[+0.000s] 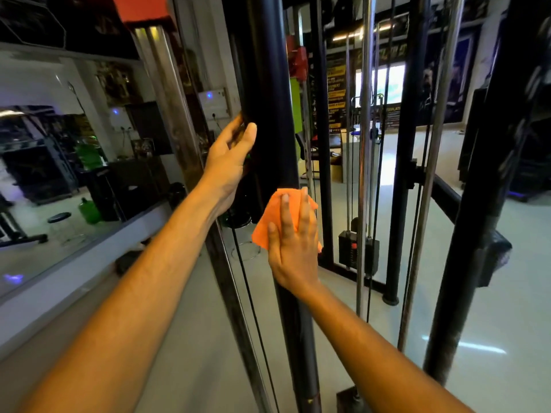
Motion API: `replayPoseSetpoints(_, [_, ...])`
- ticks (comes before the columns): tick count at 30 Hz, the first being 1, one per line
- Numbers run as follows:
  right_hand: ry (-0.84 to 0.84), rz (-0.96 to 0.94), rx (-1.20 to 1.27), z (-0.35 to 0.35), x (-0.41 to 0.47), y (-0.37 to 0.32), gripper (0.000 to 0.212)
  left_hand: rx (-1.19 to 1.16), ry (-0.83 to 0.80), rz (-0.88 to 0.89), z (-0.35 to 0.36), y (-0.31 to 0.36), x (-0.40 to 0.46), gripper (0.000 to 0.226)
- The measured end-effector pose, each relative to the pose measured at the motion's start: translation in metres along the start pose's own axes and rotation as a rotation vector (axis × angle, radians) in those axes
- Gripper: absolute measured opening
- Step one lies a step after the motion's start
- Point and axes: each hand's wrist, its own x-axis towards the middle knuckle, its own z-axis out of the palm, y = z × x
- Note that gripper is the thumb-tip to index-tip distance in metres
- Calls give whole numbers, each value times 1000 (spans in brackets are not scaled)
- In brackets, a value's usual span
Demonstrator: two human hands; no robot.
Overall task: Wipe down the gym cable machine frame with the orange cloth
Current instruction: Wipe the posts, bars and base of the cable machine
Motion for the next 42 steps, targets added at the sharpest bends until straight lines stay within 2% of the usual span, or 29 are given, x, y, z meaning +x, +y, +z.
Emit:
replayPoseSetpoints(2, [24,9,18,-9,25,-18,72,8,11,-25,2,-3,-7,52])
replayPoseSetpoints(5, [44,4,30,-19,54,-34,68,3,15,-52,3,-8,-17,60])
replayPoseSetpoints(9, [13,-52,-12,-6,13,-2,75,-27,39,-76,5,-22,-28,43])
replayPoseSetpoints(12, [-86,-8,5,4,-33,28,84,-37,41,-92,9,-32,-35,49])
replayPoseSetpoints(19, [-39,-45,117,-16,24,1,69,5,98,-170,8,-37,-48,47])
replayPoseSetpoints(23, [-45,-69,48,1,-13,27,73,13,124,-194,11,-65,-66,41])
replayPoseSetpoints(28, [-162,20,61,15,-89,59,85,-11,123,-231,13,-85,-79,47])
replayPoseSetpoints(35, [-2,146,101,14,-38,10,71,-68,114,-313,6,-92,-87,33])
replayPoseSetpoints(38, [-37,116,31,23,-68,32,74,-68,91,-330,5,-107,-95,36])
replayPoseSetpoints(42, [-63,221,4,40,-114,42,82,-61,80,-325,2,-127,-106,41])
